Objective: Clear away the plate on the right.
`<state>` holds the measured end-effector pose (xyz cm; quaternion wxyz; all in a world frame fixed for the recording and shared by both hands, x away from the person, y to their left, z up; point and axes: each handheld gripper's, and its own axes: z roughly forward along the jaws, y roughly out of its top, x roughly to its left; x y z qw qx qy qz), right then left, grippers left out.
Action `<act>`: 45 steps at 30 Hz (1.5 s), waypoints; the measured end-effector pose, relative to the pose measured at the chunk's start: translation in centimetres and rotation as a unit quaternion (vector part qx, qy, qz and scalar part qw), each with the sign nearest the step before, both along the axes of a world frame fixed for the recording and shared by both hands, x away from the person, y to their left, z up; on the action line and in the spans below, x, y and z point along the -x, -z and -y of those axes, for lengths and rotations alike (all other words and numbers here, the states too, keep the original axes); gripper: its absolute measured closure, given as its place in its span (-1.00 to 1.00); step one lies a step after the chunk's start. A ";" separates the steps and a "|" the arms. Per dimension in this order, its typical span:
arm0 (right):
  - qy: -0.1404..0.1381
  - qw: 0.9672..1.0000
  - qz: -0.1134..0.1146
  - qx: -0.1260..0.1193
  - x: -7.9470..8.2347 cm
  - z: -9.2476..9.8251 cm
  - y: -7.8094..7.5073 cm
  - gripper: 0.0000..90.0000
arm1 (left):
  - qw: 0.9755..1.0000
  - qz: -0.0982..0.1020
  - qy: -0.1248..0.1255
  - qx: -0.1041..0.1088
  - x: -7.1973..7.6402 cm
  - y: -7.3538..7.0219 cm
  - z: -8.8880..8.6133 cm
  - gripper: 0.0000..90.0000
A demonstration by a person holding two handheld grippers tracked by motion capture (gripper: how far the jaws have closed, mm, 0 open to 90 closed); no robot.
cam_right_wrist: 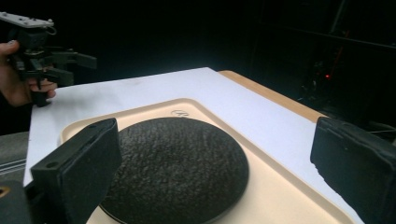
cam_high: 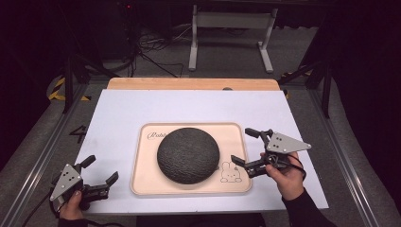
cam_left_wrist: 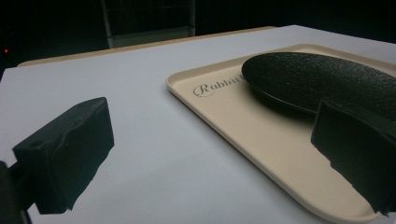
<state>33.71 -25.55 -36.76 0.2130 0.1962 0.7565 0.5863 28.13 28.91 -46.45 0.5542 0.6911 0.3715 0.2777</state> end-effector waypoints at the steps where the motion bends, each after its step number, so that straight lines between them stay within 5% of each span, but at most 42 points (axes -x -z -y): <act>1: 0.005 1.000 -0.002 0.001 0.0 0.4 0.0 -0.94 | 1.000 0.000 0.001 0.000 0.0 0.0 0.0 -1.00; 15: 0.048 0.999 -0.008 -0.011 -0.4 4.2 0.9 -0.94 | 1.000 -0.003 0.006 0.005 -0.1 0.1 -0.2 -1.00; 36: 0.103 0.995 -0.019 -0.003 -1.0 8.4 5.9 -0.94 | 1.000 -0.011 0.007 0.003 -0.4 0.5 -0.6 -1.00; 45: 0.100 0.994 -0.033 -0.002 -0.7 8.7 7.5 -0.94 | 1.000 -0.012 0.010 -0.001 -0.5 0.6 -0.6 -1.00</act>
